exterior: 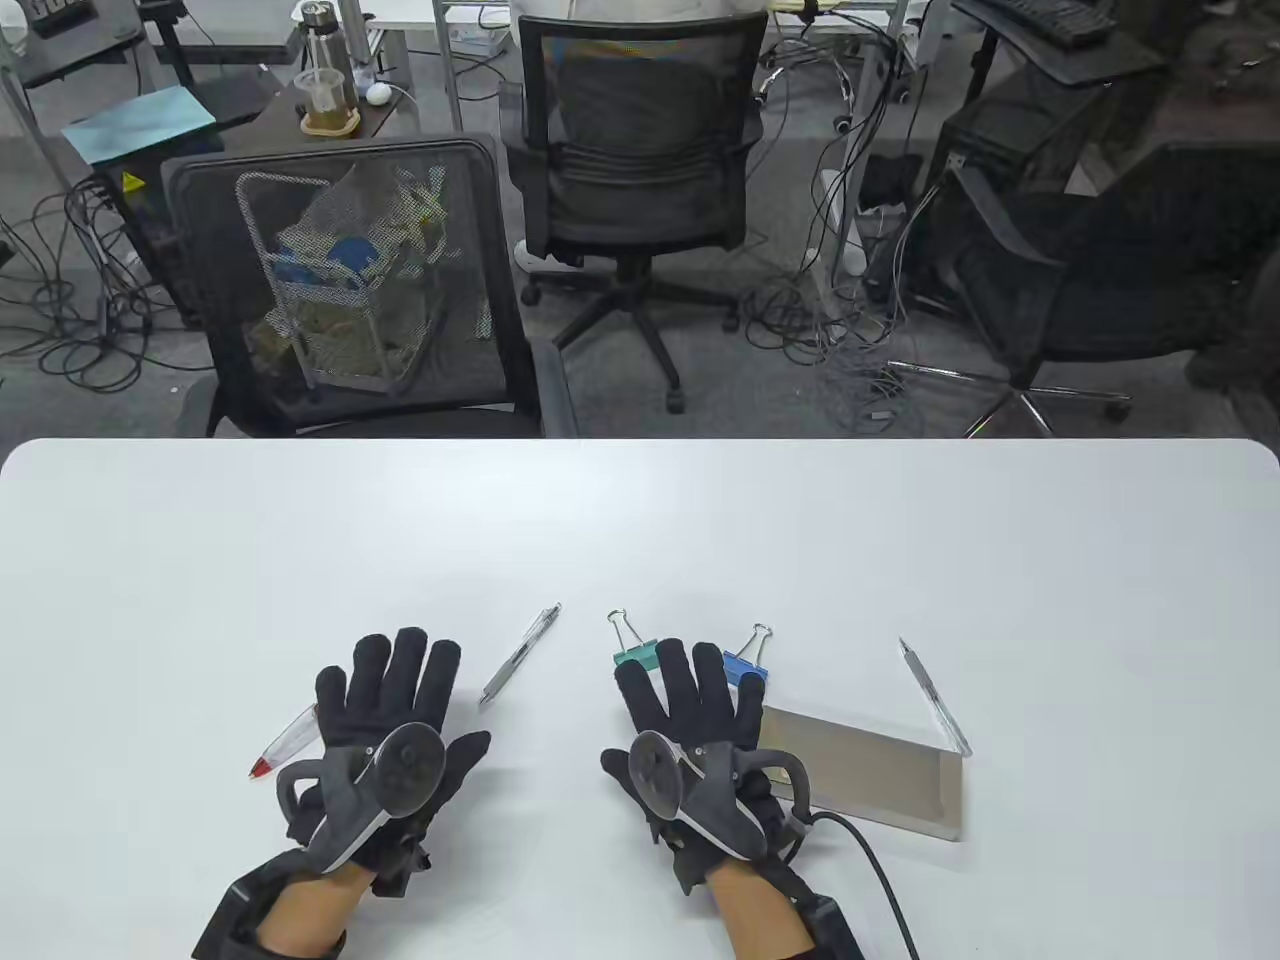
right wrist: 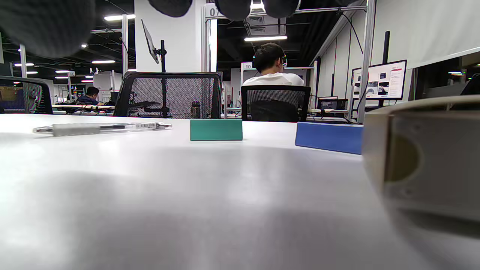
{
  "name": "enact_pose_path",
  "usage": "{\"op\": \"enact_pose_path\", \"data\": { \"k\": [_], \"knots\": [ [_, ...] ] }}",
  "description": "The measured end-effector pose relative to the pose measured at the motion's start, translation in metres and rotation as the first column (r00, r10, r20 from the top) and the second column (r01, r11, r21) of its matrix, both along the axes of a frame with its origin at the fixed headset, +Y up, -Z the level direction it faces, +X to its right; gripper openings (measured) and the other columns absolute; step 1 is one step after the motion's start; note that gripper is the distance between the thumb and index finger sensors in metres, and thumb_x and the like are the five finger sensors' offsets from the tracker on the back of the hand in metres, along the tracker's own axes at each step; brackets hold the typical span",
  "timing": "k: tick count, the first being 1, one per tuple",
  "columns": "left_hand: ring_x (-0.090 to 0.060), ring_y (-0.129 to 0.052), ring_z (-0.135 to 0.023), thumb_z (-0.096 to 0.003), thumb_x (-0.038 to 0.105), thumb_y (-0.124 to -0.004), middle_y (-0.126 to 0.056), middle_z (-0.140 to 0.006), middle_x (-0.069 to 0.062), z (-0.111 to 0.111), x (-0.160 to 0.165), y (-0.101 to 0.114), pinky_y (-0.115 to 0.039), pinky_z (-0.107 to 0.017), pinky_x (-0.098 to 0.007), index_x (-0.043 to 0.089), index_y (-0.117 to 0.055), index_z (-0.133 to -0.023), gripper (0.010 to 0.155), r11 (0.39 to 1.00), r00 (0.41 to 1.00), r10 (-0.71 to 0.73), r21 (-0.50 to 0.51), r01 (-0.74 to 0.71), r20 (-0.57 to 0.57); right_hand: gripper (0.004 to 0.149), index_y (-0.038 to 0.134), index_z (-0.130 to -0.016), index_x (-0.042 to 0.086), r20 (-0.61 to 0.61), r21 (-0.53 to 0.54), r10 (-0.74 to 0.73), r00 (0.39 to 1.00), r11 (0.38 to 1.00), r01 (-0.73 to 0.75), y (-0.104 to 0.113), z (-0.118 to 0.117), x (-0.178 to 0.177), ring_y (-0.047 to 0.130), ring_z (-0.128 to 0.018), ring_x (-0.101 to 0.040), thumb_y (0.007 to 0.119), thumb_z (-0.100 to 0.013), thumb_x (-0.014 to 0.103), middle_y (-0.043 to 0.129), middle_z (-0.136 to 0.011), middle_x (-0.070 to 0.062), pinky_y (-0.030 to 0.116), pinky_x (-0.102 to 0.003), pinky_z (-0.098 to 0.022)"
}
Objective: Pack snap-button pull-out pencil case
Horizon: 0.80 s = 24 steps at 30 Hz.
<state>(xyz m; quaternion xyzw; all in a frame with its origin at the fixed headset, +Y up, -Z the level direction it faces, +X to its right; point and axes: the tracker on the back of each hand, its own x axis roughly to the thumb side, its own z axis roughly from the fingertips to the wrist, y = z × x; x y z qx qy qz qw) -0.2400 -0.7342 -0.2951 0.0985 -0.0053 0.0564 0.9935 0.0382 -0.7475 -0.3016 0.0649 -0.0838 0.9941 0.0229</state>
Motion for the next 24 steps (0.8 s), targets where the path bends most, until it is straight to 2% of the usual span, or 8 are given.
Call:
{"op": "enact_pose_path", "data": {
  "k": [24],
  "knots": [
    [-0.029,-0.025,-0.122,-0.0321,0.071,-0.072,-0.026,-0.124,0.012,0.0002,-0.0009,0.0002,-0.024,-0.085,-0.064,0.048,-0.028,-0.11,0.092,1.0,1.0,-0.014,0.006,0.014,0.004,0.081,0.03,-0.107,0.052,-0.005,-0.002,-0.003,1.0,1.0,0.003,0.0001,0.0,-0.0001,0.03,-0.114,-0.03,0.064,-0.037,0.076,0.026,-0.125,0.008,0.032,-0.065,-0.078]
  ]
}}
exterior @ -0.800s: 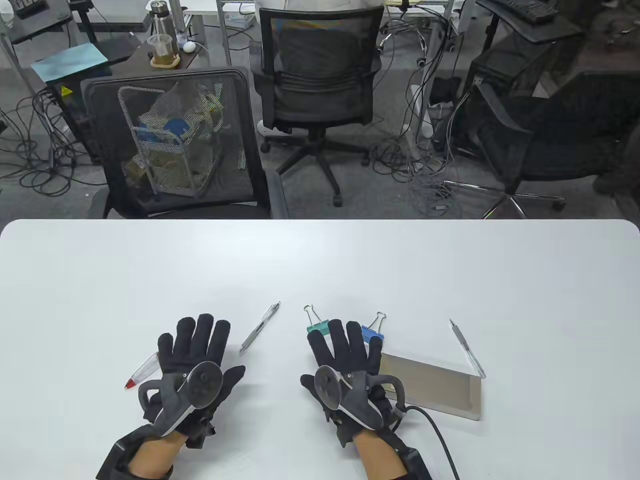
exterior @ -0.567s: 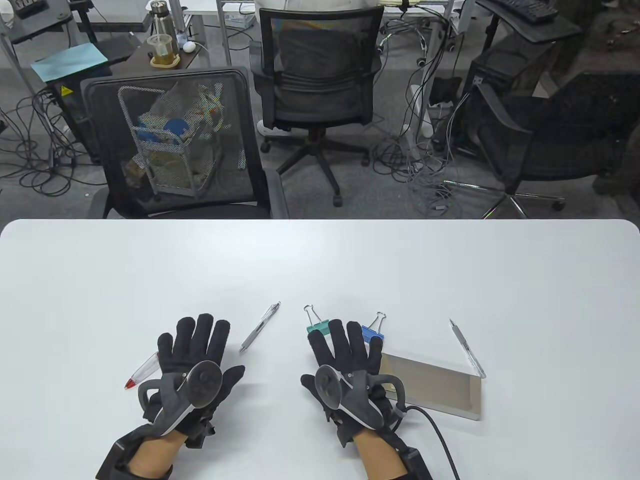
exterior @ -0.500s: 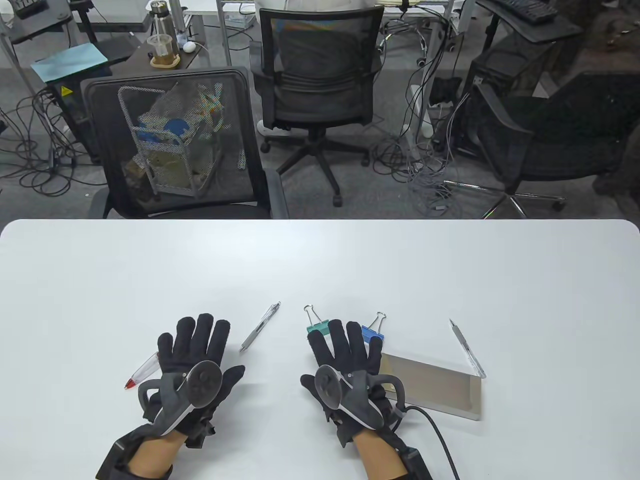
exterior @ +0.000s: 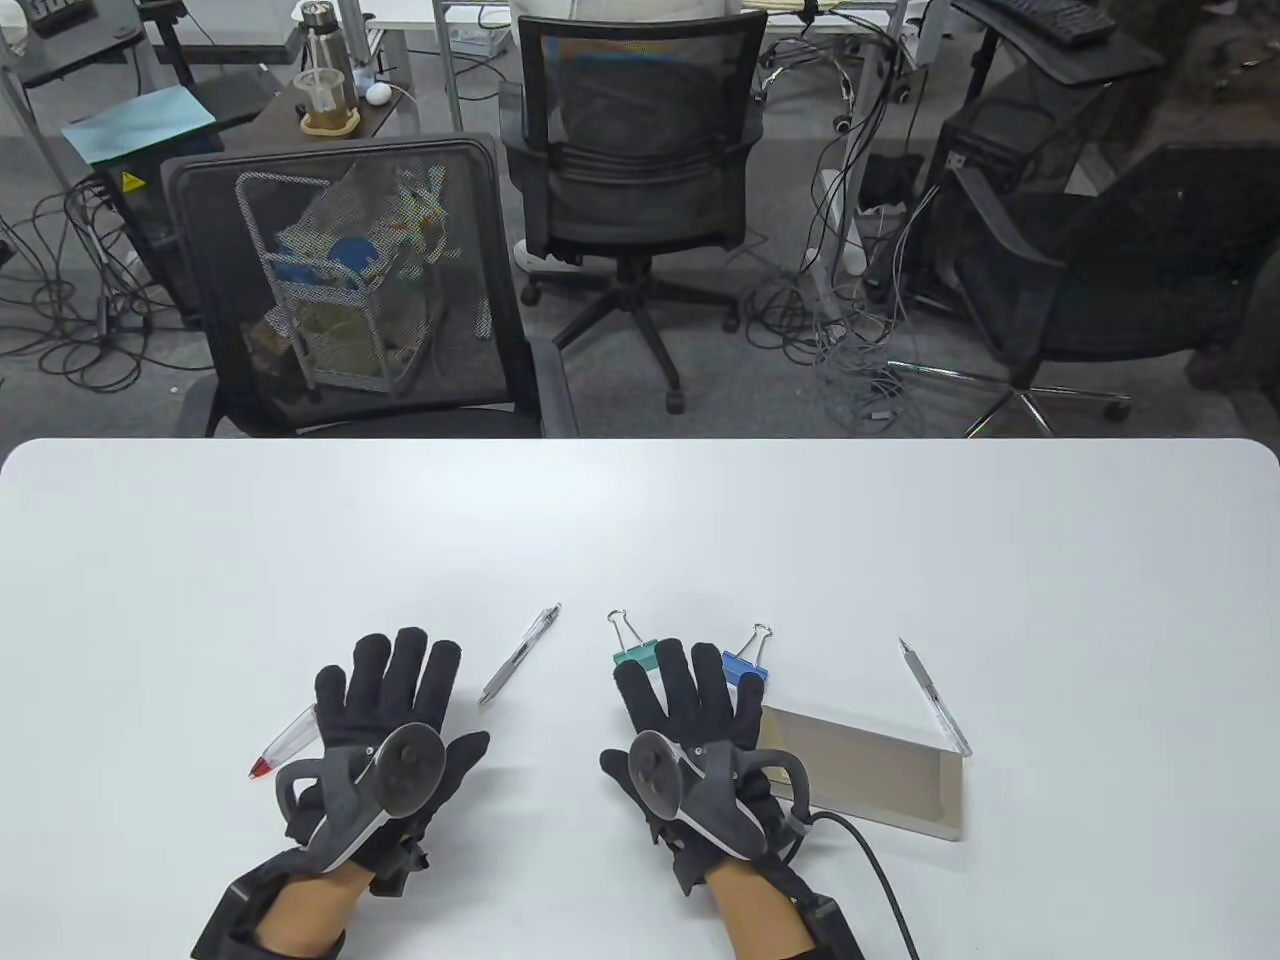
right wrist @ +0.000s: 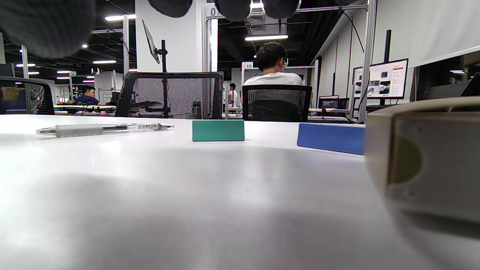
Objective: Pack snap-button pull-out pencil case
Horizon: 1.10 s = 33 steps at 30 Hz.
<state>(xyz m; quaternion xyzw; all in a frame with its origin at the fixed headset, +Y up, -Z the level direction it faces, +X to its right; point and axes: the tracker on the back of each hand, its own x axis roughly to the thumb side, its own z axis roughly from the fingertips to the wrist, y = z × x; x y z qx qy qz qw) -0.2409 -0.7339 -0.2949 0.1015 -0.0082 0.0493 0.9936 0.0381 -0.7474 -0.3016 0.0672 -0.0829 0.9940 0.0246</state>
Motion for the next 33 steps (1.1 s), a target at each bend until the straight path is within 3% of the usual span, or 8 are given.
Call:
{"op": "enact_pose_path", "data": {
  "k": [9,15,19,24,33],
  "knots": [
    [-0.029,-0.025,-0.122,-0.0321,0.07,-0.073,-0.026,-0.124,0.012,0.0,-0.002,0.0,-0.023,-0.085,-0.064,0.048,-0.028,-0.11,0.093,1.0,1.0,0.013,-0.007,-0.013,-0.004,0.082,0.03,-0.107,0.051,-0.003,-0.006,-0.022,1.0,1.0,0.022,0.005,0.001,0.001,0.032,-0.114,-0.03,0.064,-0.037,0.076,0.027,-0.124,0.008,0.034,-0.065,-0.078],
    [-0.029,-0.025,-0.122,-0.032,0.071,-0.072,-0.026,-0.124,0.012,-0.001,-0.002,0.0,-0.023,-0.085,-0.065,0.048,-0.028,-0.11,0.093,1.0,1.0,0.013,-0.014,-0.014,-0.004,0.082,0.032,-0.108,0.049,-0.024,-0.049,-0.117,0.993,0.992,0.116,0.025,0.004,0.016,0.034,-0.113,-0.032,0.066,-0.038,0.074,0.028,-0.124,0.004,0.036,-0.065,-0.077],
    [-0.029,-0.024,-0.122,-0.0321,0.07,-0.072,-0.026,-0.124,0.012,-0.001,-0.003,0.0,-0.023,-0.085,-0.065,0.049,-0.028,-0.11,0.092,1.0,1.0,0.017,-0.022,-0.017,-0.006,0.082,0.032,-0.108,0.048,0.03,-0.087,-0.055,0.998,0.995,0.057,0.039,0.005,0.048,0.033,-0.113,-0.033,0.067,-0.038,0.074,0.028,-0.124,0.004,0.035,-0.066,-0.077],
    [-0.029,-0.024,-0.122,-0.0321,0.07,-0.073,-0.026,-0.124,0.012,-0.001,-0.003,0.001,-0.023,-0.085,-0.065,0.048,-0.028,-0.11,0.092,1.0,1.0,0.016,-0.026,-0.016,-0.005,0.086,0.031,-0.108,0.047,0.099,-0.222,-0.055,0.994,0.972,0.076,0.044,0.0,0.103,0.032,-0.113,-0.033,0.071,-0.037,0.072,0.026,-0.124,0.005,0.033,-0.066,-0.077],
    [-0.029,-0.024,-0.122,-0.0329,0.07,-0.072,-0.026,-0.124,0.012,-0.002,-0.004,0.001,-0.023,-0.085,-0.065,0.049,-0.028,-0.11,0.092,0.999,1.0,0.025,-0.039,-0.025,-0.002,0.095,0.031,-0.108,0.045,0.168,-0.458,-0.048,0.985,0.881,0.121,0.022,-0.006,0.168,0.031,-0.113,-0.032,0.083,-0.032,0.069,0.025,-0.124,0.006,0.031,-0.067,-0.077]
  ]
}}
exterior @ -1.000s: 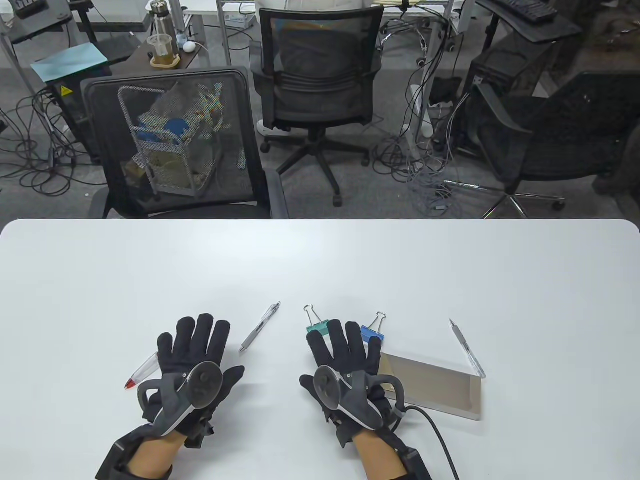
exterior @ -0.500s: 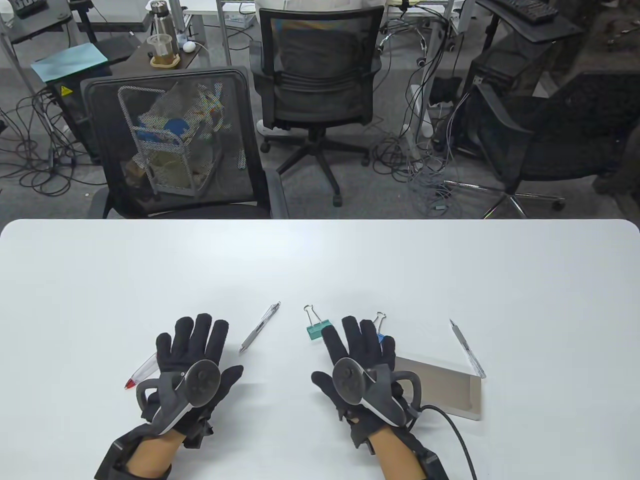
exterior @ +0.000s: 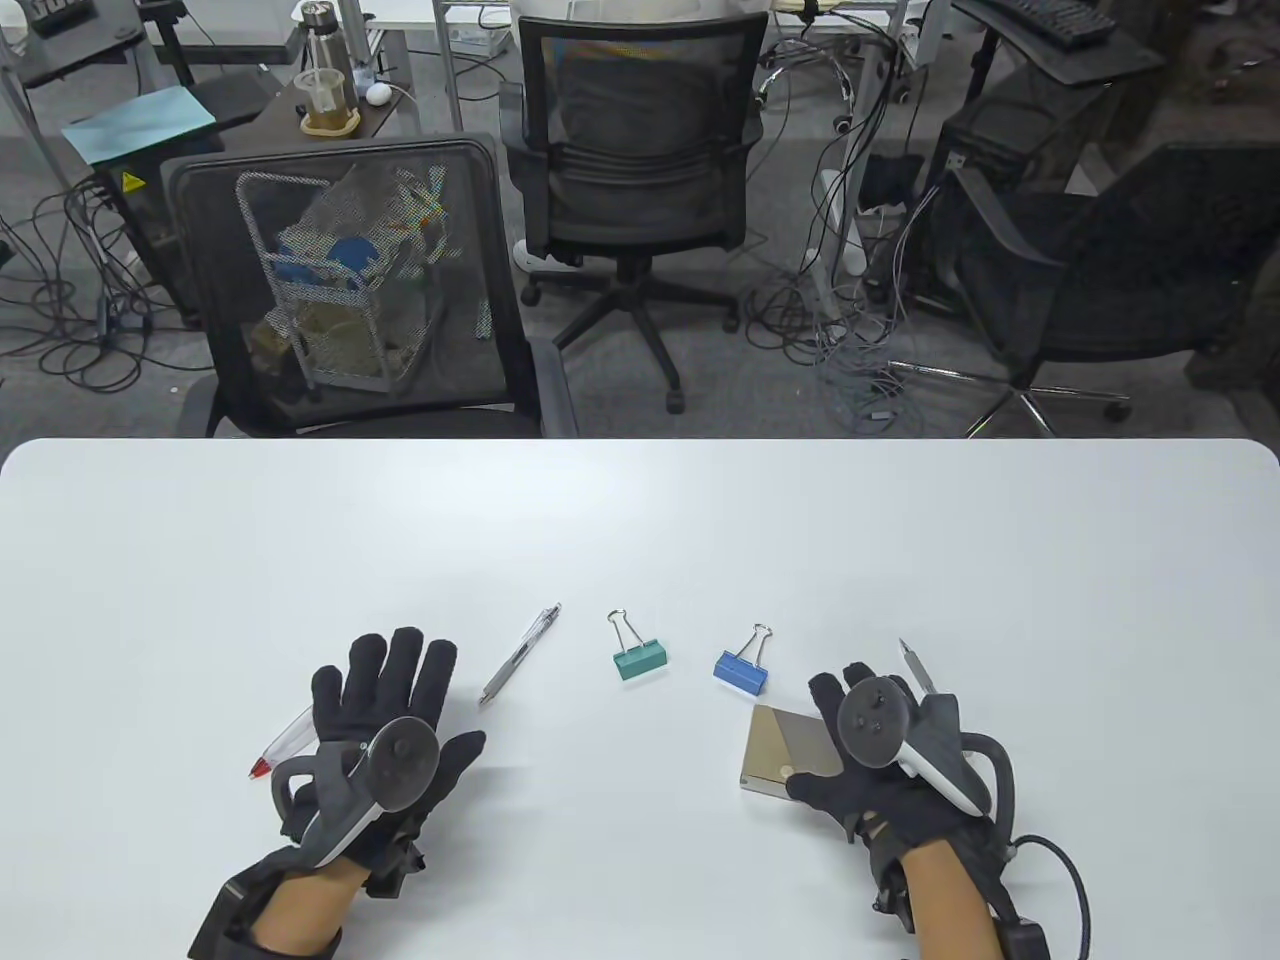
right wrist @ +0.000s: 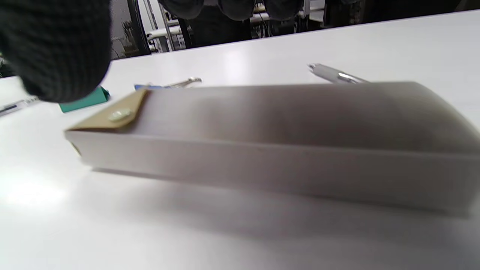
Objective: Pack snap-button pull-out pencil case
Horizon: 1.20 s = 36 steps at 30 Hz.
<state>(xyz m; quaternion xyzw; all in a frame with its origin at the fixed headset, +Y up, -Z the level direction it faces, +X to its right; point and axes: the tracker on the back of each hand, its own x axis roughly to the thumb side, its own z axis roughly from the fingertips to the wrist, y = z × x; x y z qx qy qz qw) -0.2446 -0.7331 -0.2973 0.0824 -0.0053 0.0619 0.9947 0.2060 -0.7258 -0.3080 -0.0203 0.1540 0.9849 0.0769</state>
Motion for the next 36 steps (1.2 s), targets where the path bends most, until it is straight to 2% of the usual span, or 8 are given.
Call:
{"op": "enact_pose_path", "data": {
  "k": [4,8,10,22,27,31,36],
  "knots": [
    [-0.029,-0.024,-0.122,-0.0322,0.07,-0.072,-0.026,-0.124,0.012,0.0,-0.001,0.0,-0.023,-0.085,-0.065,0.049,-0.028,-0.11,0.092,1.0,1.0,0.004,-0.007,-0.004,-0.002,0.096,0.032,-0.107,0.045,-0.02,-0.08,0.053,0.998,0.995,-0.055,-0.019,-0.001,0.006,0.035,-0.113,-0.03,0.087,-0.031,0.065,0.029,-0.123,0.009,0.033,-0.066,-0.078],
    [-0.029,-0.023,-0.122,-0.0323,0.07,-0.073,-0.026,-0.124,0.013,-0.001,-0.002,0.0,-0.022,-0.085,-0.065,0.049,-0.028,-0.11,0.092,1.0,1.0,0.006,-0.012,-0.006,-0.005,0.091,0.035,-0.106,0.047,-0.026,-0.059,0.126,0.992,0.99,-0.127,-0.031,-0.001,0.007,0.042,-0.112,-0.028,0.088,-0.033,0.059,0.037,-0.122,0.012,0.036,-0.064,-0.078],
    [-0.029,-0.023,-0.122,-0.0329,0.07,-0.072,-0.026,-0.124,0.012,-0.001,-0.002,0.0,-0.022,-0.085,-0.065,0.049,-0.028,-0.11,0.091,1.0,1.0,0.006,-0.013,-0.006,-0.006,0.088,0.036,-0.105,0.048,-0.025,-0.02,0.146,0.989,0.989,-0.147,-0.032,-0.001,0.006,0.046,-0.111,-0.027,0.088,-0.035,0.055,0.041,-0.121,0.014,0.038,-0.063,-0.079],
    [-0.029,-0.023,-0.122,-0.033,0.07,-0.073,-0.026,-0.124,0.012,-0.001,-0.003,0.001,-0.022,-0.085,-0.065,0.049,-0.029,-0.11,0.091,1.0,1.0,0.006,-0.012,-0.006,-0.006,0.088,0.044,-0.105,0.044,-0.051,0.056,0.139,0.989,0.989,-0.136,-0.028,0.0,-0.004,0.056,-0.107,-0.029,0.092,-0.031,0.053,0.051,-0.118,0.012,0.04,-0.062,-0.079],
    [-0.029,-0.023,-0.122,-0.033,0.07,-0.073,-0.026,-0.124,0.012,-0.001,-0.003,0.001,-0.022,-0.085,-0.065,0.049,-0.029,-0.11,0.091,1.0,1.0,0.008,-0.011,-0.008,-0.005,0.088,0.044,-0.105,0.043,-0.132,0.176,0.128,0.983,0.979,-0.104,-0.014,0.001,-0.044,0.057,-0.106,-0.029,0.091,-0.031,0.054,0.051,-0.118,0.01,0.042,-0.062,-0.078],
    [-0.029,-0.023,-0.122,-0.0329,0.07,-0.073,-0.026,-0.124,0.013,-0.001,-0.003,0.001,-0.022,-0.085,-0.065,0.049,-0.029,-0.11,0.091,1.0,1.0,0.007,-0.005,-0.007,-0.002,0.089,0.045,-0.105,0.045,-0.198,0.281,0.156,0.968,0.955,-0.096,-0.001,0.004,-0.097,0.058,-0.107,-0.026,0.091,-0.03,0.057,0.052,-0.118,0.012,0.044,-0.06,-0.081],
    [-0.029,-0.023,-0.122,-0.0329,0.07,-0.073,-0.026,-0.124,0.012,-0.001,-0.004,0.001,-0.022,-0.085,-0.065,0.049,-0.029,-0.11,0.091,1.0,1.0,0.011,-0.006,-0.011,-0.003,0.088,0.044,-0.104,0.051,-0.256,0.275,0.095,0.962,0.961,-0.021,-0.001,0.006,-0.159,0.056,-0.11,-0.02,0.091,-0.029,0.058,0.05,-0.119,0.019,0.042,-0.056,-0.085]
  ]
}}
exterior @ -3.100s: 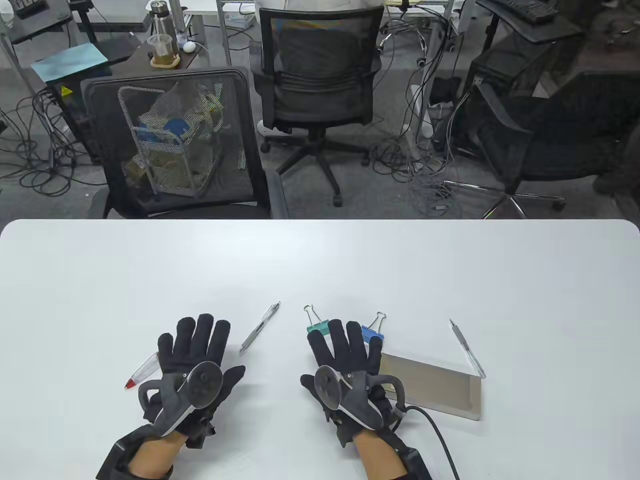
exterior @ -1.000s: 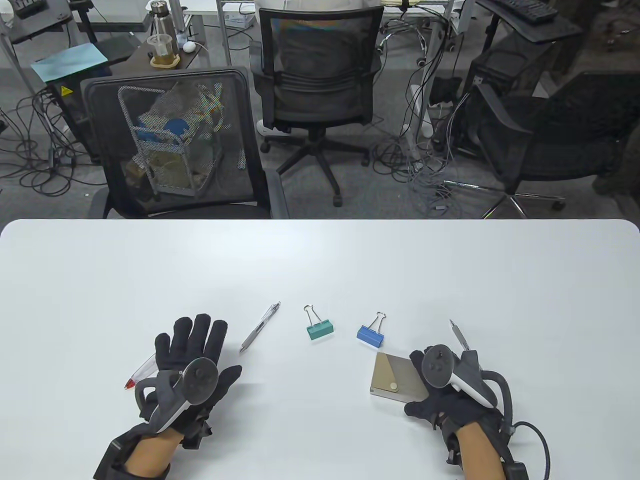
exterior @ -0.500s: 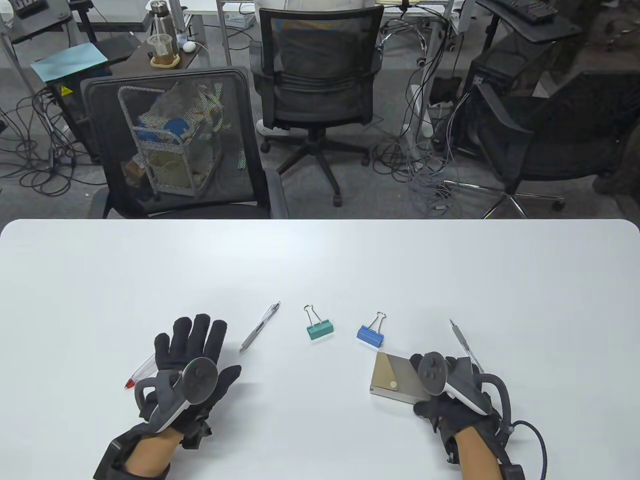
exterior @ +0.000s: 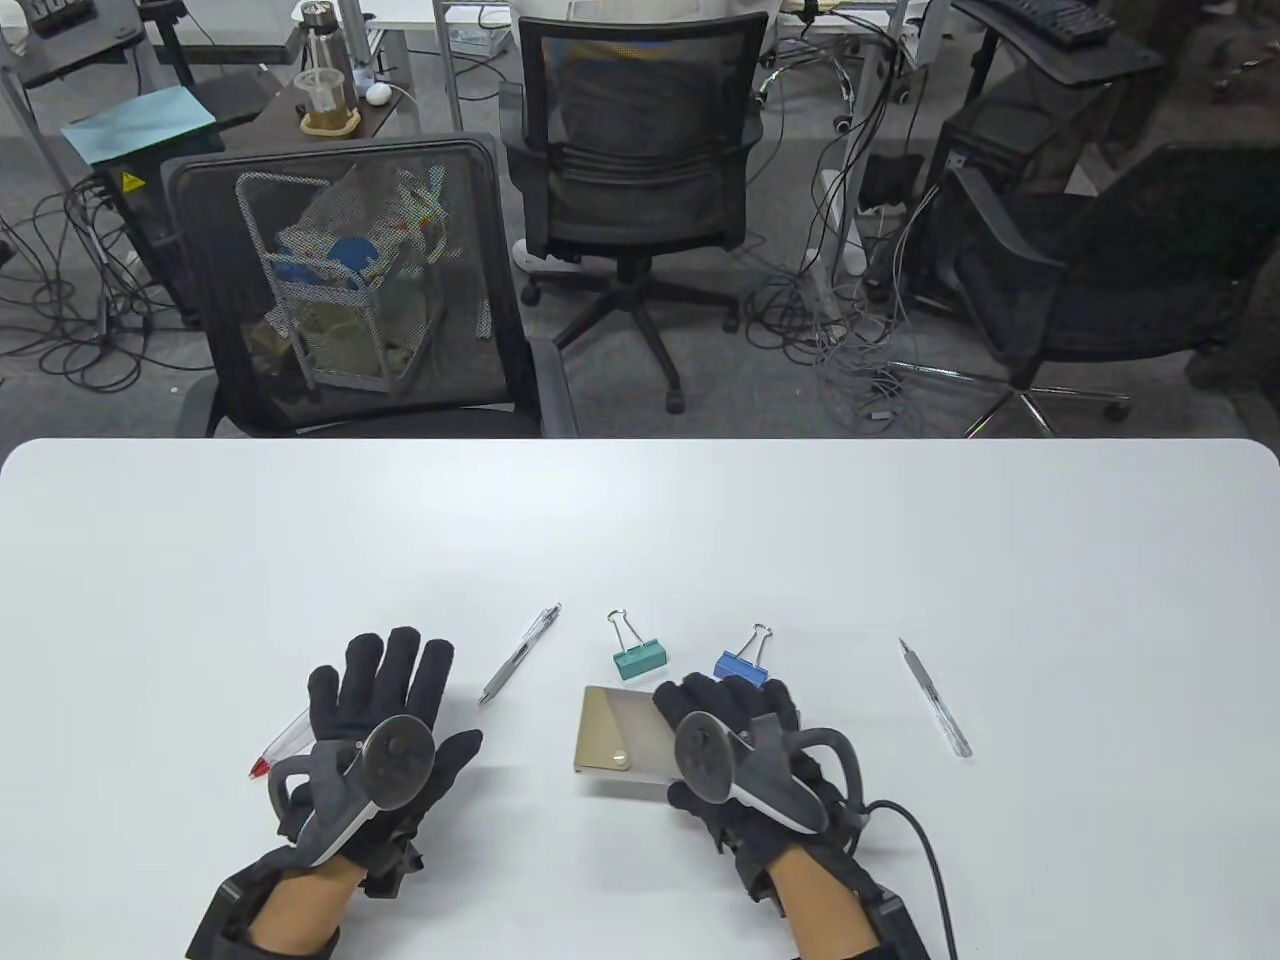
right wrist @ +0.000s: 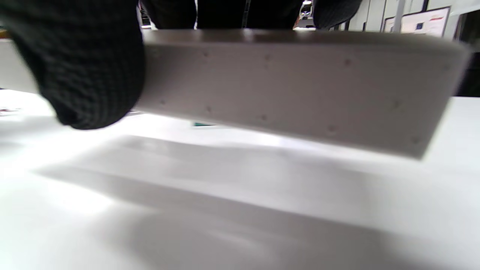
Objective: Pack snap-button pull-out pencil case
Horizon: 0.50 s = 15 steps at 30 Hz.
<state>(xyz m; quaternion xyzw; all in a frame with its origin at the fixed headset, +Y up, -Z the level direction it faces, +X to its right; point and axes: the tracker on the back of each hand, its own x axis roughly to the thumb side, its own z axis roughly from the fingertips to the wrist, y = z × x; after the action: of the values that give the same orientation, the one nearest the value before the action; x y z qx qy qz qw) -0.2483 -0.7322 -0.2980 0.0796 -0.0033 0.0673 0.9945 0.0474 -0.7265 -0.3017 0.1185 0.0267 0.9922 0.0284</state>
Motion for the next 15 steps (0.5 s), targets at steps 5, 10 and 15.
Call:
{"op": "enact_pose_path", "data": {
  "k": [5,10,15],
  "knots": [
    [-0.029,-0.023,-0.122,-0.0329,0.07,-0.073,-0.026,-0.124,0.012,0.0,0.001,0.0,-0.022,-0.085,-0.065,0.049,-0.029,-0.11,0.091,1.0,1.0,-0.005,0.0,0.005,0.005,0.087,0.044,-0.103,0.053,-0.072,-0.072,0.013,0.997,0.997,-0.019,-0.021,0.002,-0.042,0.056,-0.111,-0.018,0.09,-0.029,0.059,0.05,-0.119,0.021,0.042,-0.055,-0.086],
    [-0.029,-0.025,-0.122,-0.0323,0.07,-0.072,-0.028,-0.124,0.012,0.001,0.006,-0.002,-0.023,-0.084,-0.065,0.048,-0.03,-0.11,0.092,1.0,0.999,-0.031,0.0,0.031,0.022,0.085,0.042,-0.103,0.054,-0.084,-0.157,0.008,0.996,0.987,-0.021,-0.041,0.0,-0.047,0.052,-0.112,-0.017,0.087,-0.031,0.06,0.045,-0.12,0.023,0.043,-0.054,-0.086],
    [-0.029,-0.036,-0.121,-0.0319,0.071,-0.073,-0.037,-0.123,0.011,0.006,0.02,-0.001,-0.026,-0.084,-0.065,0.047,-0.038,-0.11,0.089,0.998,0.996,-0.061,-0.011,0.061,0.065,0.085,0.041,-0.103,0.056,-0.077,-0.212,-0.041,0.996,0.977,0.024,-0.046,-0.005,-0.042,0.047,-0.112,-0.017,0.088,-0.032,0.059,0.043,-0.12,0.024,0.039,-0.054,-0.086]
  ]
}}
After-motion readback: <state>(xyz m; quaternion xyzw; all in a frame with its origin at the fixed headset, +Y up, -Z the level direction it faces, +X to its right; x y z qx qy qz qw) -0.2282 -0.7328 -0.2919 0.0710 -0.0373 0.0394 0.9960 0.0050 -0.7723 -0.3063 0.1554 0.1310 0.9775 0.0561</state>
